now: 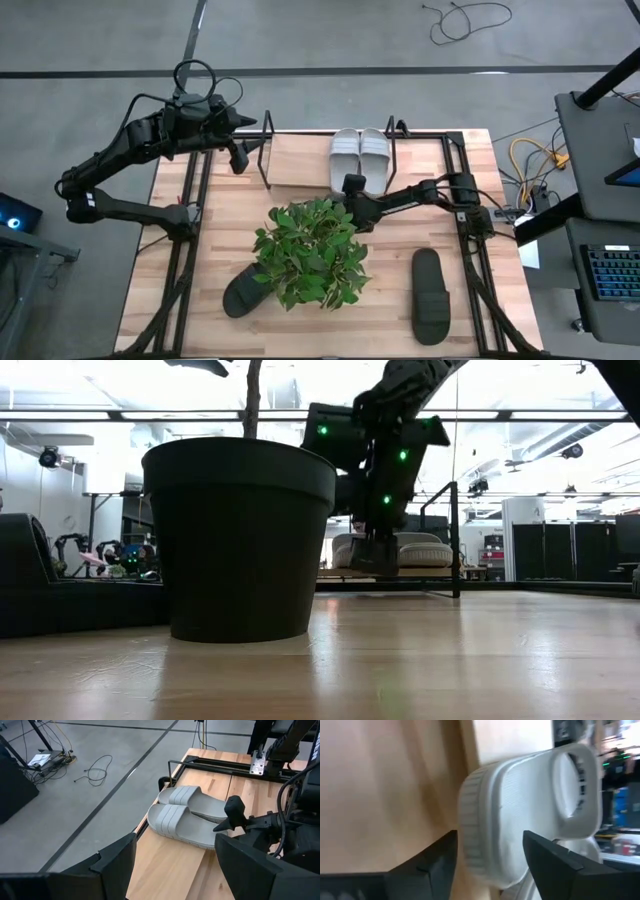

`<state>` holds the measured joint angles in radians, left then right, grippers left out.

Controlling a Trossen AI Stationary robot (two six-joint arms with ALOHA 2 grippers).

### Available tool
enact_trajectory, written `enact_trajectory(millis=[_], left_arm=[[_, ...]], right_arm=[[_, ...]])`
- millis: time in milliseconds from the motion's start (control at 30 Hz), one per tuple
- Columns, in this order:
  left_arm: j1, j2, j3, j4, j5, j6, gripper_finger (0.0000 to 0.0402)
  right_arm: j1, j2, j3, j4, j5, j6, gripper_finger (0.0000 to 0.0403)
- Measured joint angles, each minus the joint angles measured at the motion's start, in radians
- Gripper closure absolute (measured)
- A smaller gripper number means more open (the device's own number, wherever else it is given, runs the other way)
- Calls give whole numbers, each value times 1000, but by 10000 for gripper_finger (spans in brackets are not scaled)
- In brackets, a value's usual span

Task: Pick and place slides into the shelf
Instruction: Put the gray slide on the shelf

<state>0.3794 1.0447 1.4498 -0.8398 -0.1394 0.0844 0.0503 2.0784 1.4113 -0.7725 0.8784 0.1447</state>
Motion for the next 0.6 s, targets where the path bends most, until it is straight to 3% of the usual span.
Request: enact_trajectory(millis=[200,600], left_arm=[[0,0,0,-5,0,0,146],[0,0,0,-22,0,0,146]], right_arm=[[12,-41,11,-56,-95,51,170],[61,-237,-33,-86,-94,26,188]])
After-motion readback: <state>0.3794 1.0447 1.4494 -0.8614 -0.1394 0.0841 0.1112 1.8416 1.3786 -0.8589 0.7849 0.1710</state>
